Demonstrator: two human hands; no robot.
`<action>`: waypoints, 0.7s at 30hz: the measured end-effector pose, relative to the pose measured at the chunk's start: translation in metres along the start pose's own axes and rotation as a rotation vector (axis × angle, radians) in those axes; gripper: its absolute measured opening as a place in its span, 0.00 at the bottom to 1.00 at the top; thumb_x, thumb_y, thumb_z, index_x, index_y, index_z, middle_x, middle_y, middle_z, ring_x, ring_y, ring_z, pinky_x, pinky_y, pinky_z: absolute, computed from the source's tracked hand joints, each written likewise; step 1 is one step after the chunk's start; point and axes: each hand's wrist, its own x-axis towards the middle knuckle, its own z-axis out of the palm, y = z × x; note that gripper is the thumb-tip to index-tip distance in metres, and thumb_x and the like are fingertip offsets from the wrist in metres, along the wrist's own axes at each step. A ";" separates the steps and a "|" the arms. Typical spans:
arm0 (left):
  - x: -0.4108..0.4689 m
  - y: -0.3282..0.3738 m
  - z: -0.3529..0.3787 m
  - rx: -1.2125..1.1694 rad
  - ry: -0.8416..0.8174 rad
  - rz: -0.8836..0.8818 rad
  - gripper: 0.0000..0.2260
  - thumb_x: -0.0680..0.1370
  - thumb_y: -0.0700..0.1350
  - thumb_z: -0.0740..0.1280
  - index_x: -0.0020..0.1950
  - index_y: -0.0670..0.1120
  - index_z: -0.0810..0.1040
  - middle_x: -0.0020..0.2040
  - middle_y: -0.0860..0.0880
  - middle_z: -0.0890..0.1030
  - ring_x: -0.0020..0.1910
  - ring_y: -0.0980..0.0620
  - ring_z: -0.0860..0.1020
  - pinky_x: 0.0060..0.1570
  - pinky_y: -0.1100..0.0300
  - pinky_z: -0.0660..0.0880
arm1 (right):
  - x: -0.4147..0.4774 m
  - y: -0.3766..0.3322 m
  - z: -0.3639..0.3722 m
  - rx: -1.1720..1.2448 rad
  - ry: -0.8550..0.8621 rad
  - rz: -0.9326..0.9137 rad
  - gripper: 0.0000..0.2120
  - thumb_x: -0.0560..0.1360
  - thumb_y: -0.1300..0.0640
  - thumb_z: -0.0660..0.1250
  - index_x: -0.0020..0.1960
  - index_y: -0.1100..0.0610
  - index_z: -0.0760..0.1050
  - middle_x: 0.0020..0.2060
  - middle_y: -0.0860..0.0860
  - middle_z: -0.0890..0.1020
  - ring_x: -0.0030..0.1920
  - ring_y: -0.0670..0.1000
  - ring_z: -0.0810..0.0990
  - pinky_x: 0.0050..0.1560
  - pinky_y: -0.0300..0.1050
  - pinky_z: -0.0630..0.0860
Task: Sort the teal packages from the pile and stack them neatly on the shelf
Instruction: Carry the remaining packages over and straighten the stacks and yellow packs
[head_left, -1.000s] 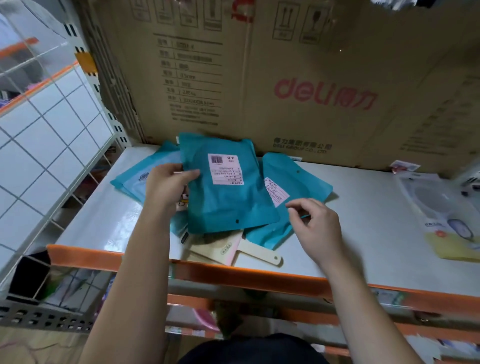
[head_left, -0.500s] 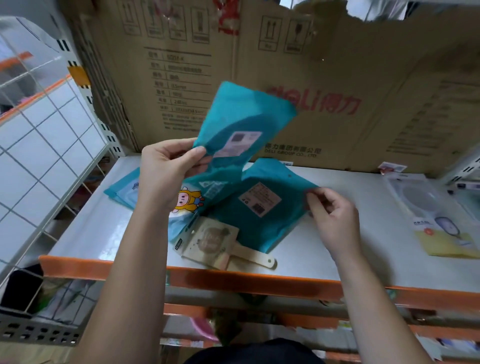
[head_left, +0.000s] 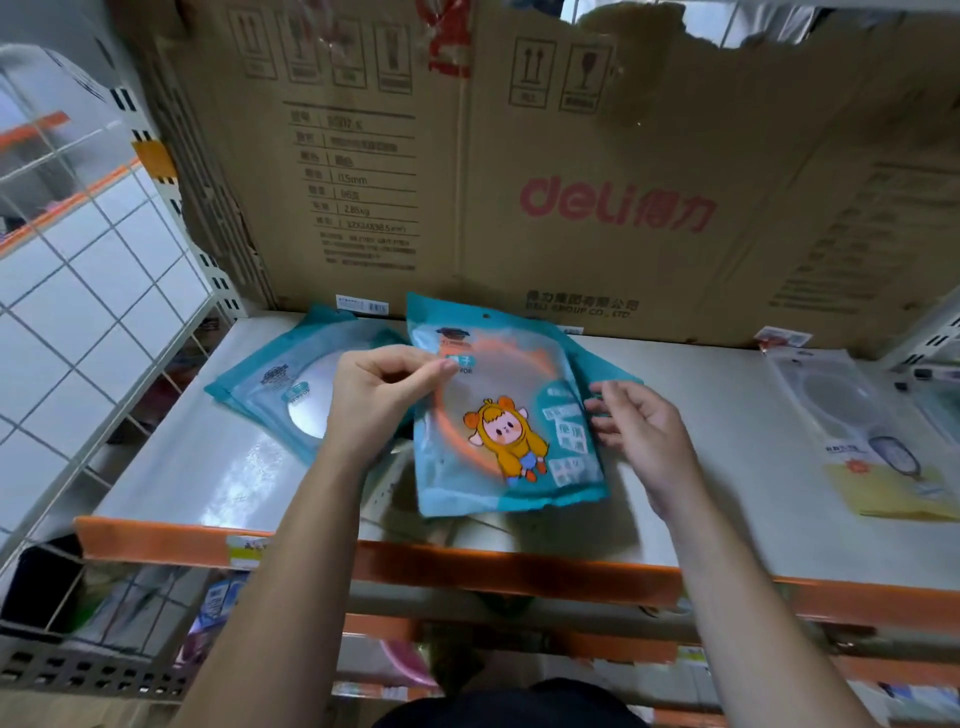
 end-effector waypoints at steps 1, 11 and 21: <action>-0.001 -0.002 0.001 -0.001 -0.032 -0.007 0.03 0.70 0.48 0.77 0.39 0.49 0.86 0.39 0.48 0.85 0.39 0.52 0.82 0.40 0.62 0.77 | 0.001 -0.001 0.001 0.019 -0.035 0.030 0.08 0.80 0.49 0.62 0.52 0.50 0.78 0.44 0.47 0.84 0.44 0.42 0.83 0.37 0.33 0.77; -0.008 -0.018 0.015 0.207 0.002 -0.055 0.07 0.76 0.53 0.70 0.42 0.53 0.85 0.40 0.53 0.85 0.40 0.52 0.83 0.33 0.60 0.79 | 0.008 0.007 0.002 0.277 0.067 0.109 0.17 0.76 0.67 0.66 0.58 0.48 0.72 0.48 0.44 0.84 0.49 0.48 0.85 0.41 0.45 0.82; -0.028 -0.037 -0.065 1.017 0.449 -0.271 0.15 0.77 0.56 0.67 0.52 0.46 0.81 0.46 0.45 0.82 0.44 0.45 0.78 0.41 0.54 0.72 | 0.013 0.014 0.004 0.307 0.133 0.087 0.13 0.76 0.63 0.68 0.52 0.45 0.74 0.42 0.43 0.86 0.44 0.48 0.86 0.36 0.41 0.81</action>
